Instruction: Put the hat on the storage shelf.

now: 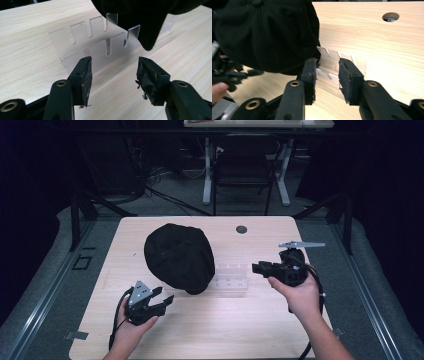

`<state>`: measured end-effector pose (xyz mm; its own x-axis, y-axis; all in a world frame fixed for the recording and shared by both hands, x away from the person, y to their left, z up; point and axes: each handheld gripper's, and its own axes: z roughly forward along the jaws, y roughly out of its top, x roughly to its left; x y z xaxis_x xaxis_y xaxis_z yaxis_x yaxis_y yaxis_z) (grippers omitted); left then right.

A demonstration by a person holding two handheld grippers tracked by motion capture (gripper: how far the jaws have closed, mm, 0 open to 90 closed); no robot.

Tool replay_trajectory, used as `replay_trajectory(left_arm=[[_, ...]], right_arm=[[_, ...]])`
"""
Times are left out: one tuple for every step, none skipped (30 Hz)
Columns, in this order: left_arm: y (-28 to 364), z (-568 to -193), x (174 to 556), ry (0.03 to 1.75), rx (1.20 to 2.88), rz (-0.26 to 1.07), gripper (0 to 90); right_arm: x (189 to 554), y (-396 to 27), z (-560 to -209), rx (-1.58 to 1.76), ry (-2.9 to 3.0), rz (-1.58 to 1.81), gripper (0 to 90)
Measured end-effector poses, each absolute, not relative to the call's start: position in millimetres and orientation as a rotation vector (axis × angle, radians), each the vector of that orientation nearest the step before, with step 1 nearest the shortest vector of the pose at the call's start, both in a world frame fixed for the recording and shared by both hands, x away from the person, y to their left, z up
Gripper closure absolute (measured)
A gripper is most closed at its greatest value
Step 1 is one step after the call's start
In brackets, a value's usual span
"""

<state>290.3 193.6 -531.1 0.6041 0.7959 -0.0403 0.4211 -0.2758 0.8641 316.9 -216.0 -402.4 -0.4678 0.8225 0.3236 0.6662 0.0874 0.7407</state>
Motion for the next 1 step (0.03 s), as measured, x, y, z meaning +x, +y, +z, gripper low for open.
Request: replay_trajectory(left_arm=[[193.6, -531.5, 290.3, 0.979, 1.904, 0.511, 45.6]], right_arm=[[314.7, -215.7, -407.8, 1.506, 2.177, 1.313, 63.6]])
